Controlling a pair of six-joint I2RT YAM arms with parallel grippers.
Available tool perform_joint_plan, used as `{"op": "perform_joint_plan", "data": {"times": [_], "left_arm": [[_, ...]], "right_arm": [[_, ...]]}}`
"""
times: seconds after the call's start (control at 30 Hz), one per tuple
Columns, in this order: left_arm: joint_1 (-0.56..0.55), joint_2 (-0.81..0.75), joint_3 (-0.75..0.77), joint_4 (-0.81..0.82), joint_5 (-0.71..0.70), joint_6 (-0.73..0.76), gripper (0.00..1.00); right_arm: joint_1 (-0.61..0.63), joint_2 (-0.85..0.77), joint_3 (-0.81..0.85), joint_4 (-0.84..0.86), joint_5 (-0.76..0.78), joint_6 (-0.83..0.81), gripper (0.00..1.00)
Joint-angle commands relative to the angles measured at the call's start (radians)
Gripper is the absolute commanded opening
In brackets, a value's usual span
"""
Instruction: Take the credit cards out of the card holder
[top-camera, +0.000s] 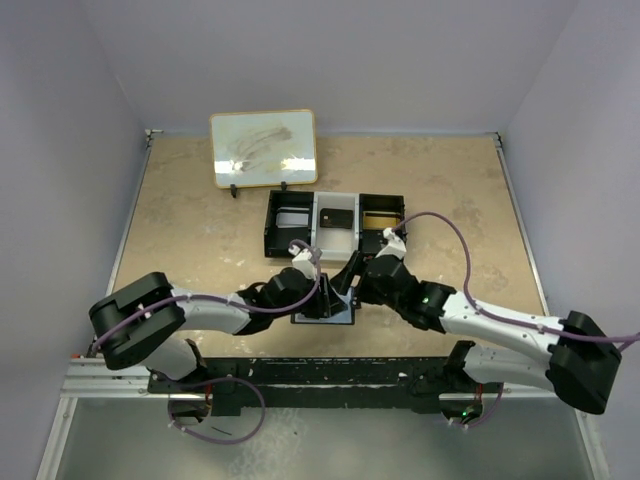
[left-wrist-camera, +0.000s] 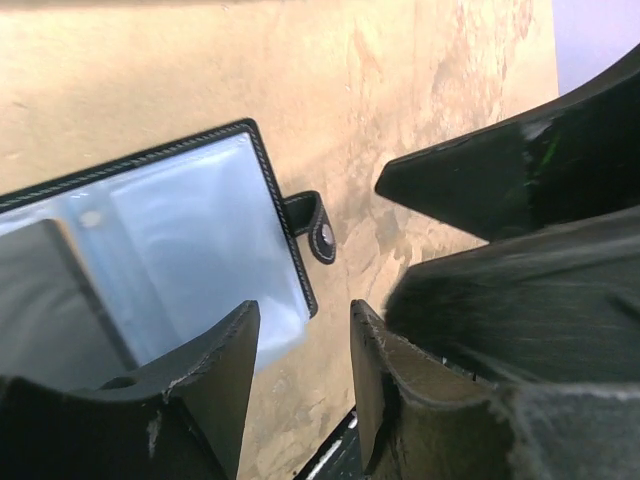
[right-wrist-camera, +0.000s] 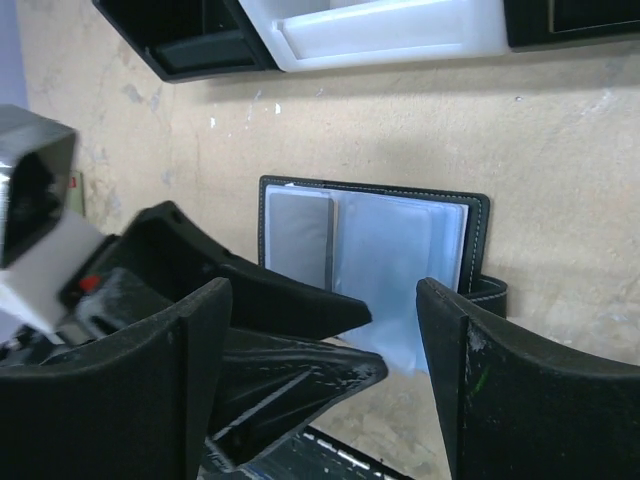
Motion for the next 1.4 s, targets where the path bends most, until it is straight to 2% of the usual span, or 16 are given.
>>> {"op": "perform_joint_plan", "data": {"times": [0.0, 0.07, 0.2, 0.37, 0.5, 0.6, 0.9, 1.17, 1.37], "left_arm": [[-0.048, 0.070, 0.050, 0.091, 0.049, 0.026, 0.41], [-0.063, 0.069, 0.053, 0.071, 0.063, 0.034, 0.41], [-0.082, -0.129, -0.010, -0.063, -0.071, 0.036, 0.42], [-0.081, -0.474, -0.016, -0.491, -0.357, 0.037, 0.44], [-0.080, -0.662, 0.015, -0.910, -0.713, -0.168, 0.45], [-0.080, -0.757, 0.014, -1.067, -0.827, -0.260, 0.46], [-0.080, -0.901, 0.029, -1.171, -0.892, -0.276, 0.49], [-0.079, -0.866, 0.035, -1.179, -0.883, -0.278, 0.50], [-0.080, -0.863, 0.036, -1.177, -0.888, -0.276, 0.50]], "right_arm": [[-0.004, -0.113, -0.050, -0.039, 0.054, 0.034, 0.75], [-0.004, -0.143, -0.072, -0.015, 0.040, 0.034, 0.70], [-0.005, -0.147, -0.078, 0.061, -0.023, -0.011, 0.67], [-0.003, -0.040, 0.019, 0.059, -0.022, -0.109, 0.67], [0.020, 0.109, 0.130, -0.008, 0.021, -0.142, 0.65], [0.069, 0.214, 0.224, -0.055, 0.071, -0.154, 0.66], [0.140, 0.504, 0.436, -0.190, 0.132, -0.137, 0.68], [0.162, 0.628, 0.535, -0.275, 0.153, -0.142, 0.72], [0.182, 0.703, 0.566, -0.323, 0.166, -0.136, 0.70]]}}
